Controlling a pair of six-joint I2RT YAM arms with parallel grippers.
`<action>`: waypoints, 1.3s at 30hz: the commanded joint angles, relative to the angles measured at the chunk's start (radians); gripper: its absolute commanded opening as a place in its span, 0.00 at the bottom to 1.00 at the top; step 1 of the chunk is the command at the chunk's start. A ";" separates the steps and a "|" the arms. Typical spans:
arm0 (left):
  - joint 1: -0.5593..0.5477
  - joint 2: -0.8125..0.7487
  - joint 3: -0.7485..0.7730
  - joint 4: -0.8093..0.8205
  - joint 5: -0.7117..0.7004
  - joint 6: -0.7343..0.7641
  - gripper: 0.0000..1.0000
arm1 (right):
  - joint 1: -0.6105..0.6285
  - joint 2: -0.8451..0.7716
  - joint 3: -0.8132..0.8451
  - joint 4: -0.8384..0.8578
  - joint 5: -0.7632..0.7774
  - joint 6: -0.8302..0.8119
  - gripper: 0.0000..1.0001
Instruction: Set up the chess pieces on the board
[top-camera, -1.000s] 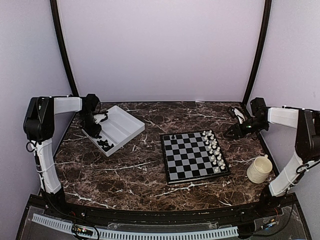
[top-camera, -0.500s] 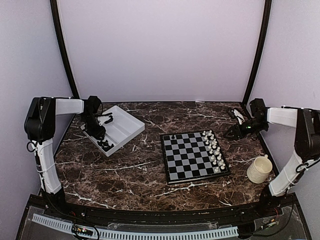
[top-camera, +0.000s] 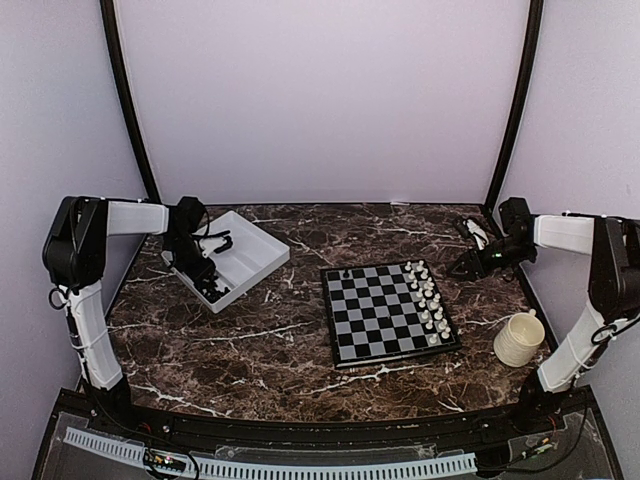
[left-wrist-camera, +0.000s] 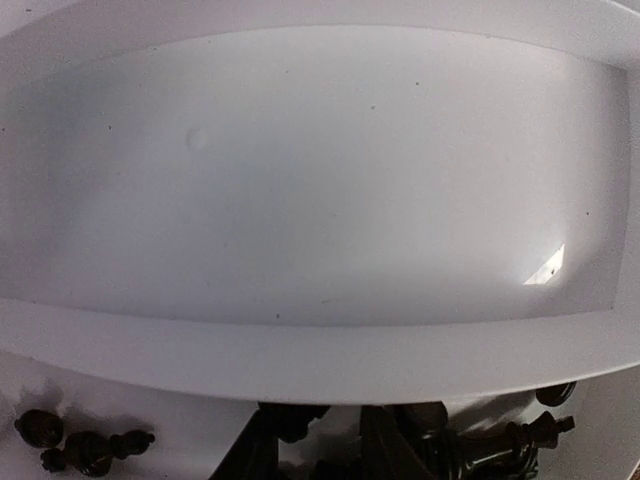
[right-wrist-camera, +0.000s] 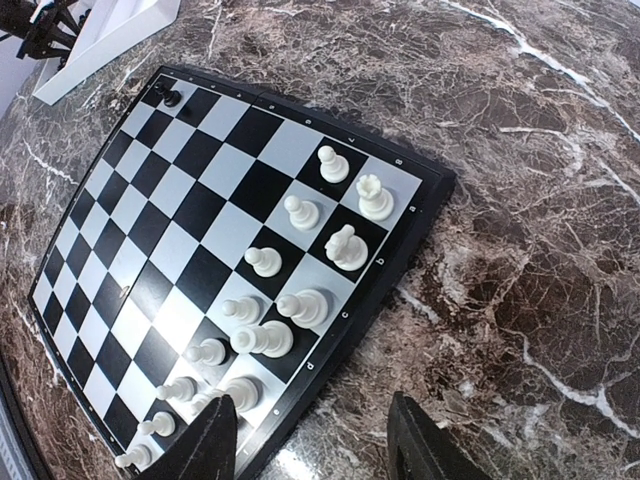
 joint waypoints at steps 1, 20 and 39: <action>-0.005 -0.117 -0.049 0.024 -0.032 -0.028 0.29 | 0.006 0.006 0.027 -0.008 -0.024 0.001 0.52; 0.009 -0.060 -0.002 0.046 0.046 0.047 0.45 | 0.008 0.006 0.028 -0.010 -0.027 0.007 0.52; 0.006 -0.095 -0.092 0.098 0.127 0.035 0.39 | 0.008 0.026 0.034 -0.015 -0.024 0.008 0.52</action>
